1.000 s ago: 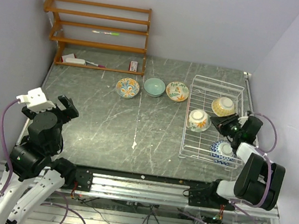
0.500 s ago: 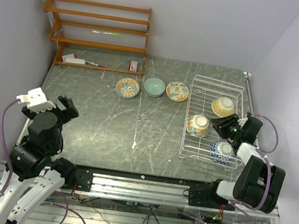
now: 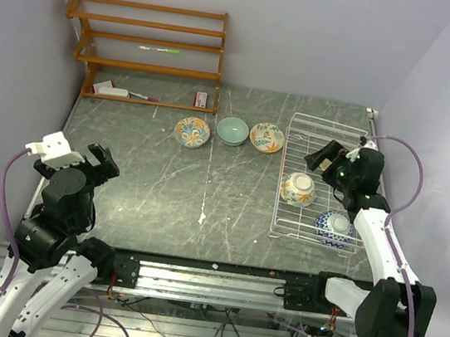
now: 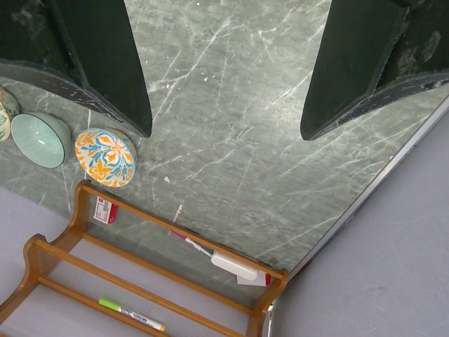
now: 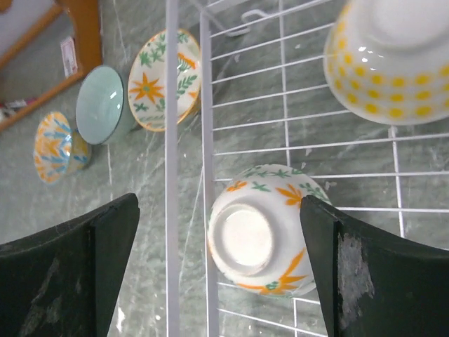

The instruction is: Load the bowls into the dish rack

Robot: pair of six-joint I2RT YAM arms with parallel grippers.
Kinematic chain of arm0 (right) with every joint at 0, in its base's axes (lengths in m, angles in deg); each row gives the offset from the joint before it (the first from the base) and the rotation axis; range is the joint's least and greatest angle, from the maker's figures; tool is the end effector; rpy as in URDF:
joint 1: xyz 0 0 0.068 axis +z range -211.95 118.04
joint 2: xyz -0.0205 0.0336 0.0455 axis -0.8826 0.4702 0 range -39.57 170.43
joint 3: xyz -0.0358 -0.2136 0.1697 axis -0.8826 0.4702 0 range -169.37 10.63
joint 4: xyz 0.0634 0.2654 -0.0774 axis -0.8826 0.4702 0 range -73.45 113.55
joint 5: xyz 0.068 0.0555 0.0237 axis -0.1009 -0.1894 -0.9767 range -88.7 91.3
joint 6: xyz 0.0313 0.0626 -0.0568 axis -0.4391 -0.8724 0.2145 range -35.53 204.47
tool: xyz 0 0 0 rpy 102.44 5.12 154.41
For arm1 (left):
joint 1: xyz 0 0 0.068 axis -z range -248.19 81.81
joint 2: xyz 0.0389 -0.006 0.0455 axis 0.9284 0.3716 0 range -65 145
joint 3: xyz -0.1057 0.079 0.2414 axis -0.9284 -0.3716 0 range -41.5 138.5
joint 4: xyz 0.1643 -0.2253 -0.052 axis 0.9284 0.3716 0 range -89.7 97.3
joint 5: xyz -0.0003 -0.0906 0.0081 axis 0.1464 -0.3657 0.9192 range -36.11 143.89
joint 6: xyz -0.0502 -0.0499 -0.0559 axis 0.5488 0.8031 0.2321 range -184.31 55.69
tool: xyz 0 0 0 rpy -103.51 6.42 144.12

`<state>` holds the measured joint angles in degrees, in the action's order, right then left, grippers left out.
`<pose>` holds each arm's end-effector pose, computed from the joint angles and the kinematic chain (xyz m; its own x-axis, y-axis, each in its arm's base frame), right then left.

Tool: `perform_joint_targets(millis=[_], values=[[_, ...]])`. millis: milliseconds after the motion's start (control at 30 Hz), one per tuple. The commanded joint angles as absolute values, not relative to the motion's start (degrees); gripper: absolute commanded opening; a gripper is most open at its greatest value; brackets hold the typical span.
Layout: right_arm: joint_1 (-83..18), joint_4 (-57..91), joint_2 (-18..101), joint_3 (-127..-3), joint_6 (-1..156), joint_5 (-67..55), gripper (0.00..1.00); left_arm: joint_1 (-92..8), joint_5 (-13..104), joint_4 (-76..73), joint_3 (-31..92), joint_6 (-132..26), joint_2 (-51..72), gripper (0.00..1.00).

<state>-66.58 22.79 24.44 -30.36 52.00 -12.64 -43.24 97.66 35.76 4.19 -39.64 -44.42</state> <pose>0.3072 -0.0054 0.2289 -0.4814 0.5618 -0.6728 0.1509 0.8093 0.5677 0.1309 0.0006 0.3517 -0.0176 -0.3241 -0.9459 -0.3519 0.8875 -0.2976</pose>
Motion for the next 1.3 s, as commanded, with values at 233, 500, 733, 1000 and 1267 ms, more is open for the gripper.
perform_joint_targets(millis=[233, 500, 733, 1000, 1267], values=[[-52.27, 41.63, 28.56, -38.24, 60.98, 8.96, 1.0, -43.66, 96.96, 34.36, 4.2, -39.18, -45.24, 0.98], [-47.73, 43.88, 32.12, -39.7, 62.54, 12.4, 1.0, -43.66, 96.84, 34.22, 4.22, -39.45, -45.33, 0.98], [-47.55, 43.09, 35.48, -40.97, 62.86, 14.45, 0.83, -43.66, 97.24, 34.42, 4.14, -39.61, -45.96, 0.98], [-47.61, 41.88, 37.56, -40.53, 61.92, 16.78, 0.38, -43.71, 97.22, 34.66, 4.17, -39.67, -46.33, 0.98], [-48.53, 44.56, 35.67, -39.86, 60.31, 29.25, 0.34, -43.66, 97.03, 34.41, 4.11, -39.87, -46.21, 0.98]])
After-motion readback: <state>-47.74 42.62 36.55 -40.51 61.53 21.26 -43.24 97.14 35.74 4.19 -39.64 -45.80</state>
